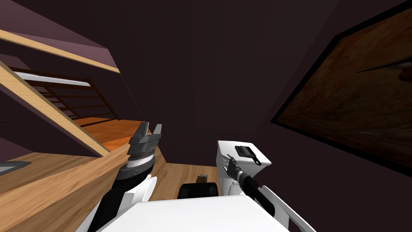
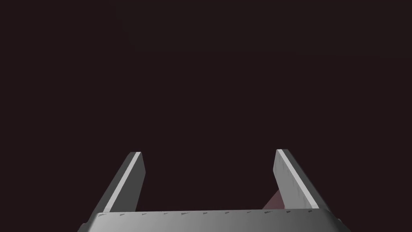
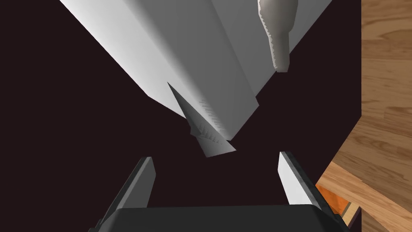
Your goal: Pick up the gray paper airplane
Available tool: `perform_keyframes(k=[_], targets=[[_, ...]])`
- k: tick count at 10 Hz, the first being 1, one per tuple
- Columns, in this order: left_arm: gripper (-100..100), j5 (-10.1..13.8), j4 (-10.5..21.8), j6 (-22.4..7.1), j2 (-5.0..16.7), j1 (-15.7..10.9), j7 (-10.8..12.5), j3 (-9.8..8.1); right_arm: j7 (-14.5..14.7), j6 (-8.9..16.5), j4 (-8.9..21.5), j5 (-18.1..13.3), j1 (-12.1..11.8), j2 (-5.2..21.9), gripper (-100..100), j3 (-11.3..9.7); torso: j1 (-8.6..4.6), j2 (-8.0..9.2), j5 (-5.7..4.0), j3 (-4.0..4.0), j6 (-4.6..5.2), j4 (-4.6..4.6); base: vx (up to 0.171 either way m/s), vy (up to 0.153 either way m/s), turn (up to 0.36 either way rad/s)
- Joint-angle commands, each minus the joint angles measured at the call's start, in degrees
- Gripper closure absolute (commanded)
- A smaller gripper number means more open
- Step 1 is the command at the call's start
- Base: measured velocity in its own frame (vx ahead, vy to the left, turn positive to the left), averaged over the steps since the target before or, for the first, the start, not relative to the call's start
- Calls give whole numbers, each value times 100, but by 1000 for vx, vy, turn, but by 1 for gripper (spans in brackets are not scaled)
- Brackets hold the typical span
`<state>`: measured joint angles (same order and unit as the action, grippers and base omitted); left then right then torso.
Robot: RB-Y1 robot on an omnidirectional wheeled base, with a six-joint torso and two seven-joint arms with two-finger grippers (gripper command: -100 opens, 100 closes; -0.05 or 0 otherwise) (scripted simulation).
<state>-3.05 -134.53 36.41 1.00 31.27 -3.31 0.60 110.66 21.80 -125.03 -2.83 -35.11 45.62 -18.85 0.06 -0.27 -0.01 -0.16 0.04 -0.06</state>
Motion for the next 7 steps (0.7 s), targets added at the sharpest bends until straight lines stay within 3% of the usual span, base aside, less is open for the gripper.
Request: perform_keyframes(k=[1,2,3,5,6,7], targets=[[0,0,0,0,0,0,0,0,0,0,0,0,0,0,-100,0,0,0,0,0,0,0,20,0,8],[0,0,0,0,0,0,0,0,20,0,-1,-3,-8,12,0,-1,0,7,0,4,0,2,0,0,0],[0,0,0,0,0,0,0,0,-53,-81,180,-59,74,-39,-100,-8,0,14,0,8,0,3,16,13,80],[0,0,0,0,0,0,0,0,-57,-93,227,-74,94,-57,-100,-14,7,7,1,4,0,2,22,14,37],[0,0,0,0,0,0,0,0,-67,-108,241,-79,99,-61,100,-15,4,11,1,6,1,2,0,0,0],[0,0,0,0,0,0,0,0,-66,-106,239,-79,98,-61,100,-15,2,16,0,9,1,4,0,0,0]])
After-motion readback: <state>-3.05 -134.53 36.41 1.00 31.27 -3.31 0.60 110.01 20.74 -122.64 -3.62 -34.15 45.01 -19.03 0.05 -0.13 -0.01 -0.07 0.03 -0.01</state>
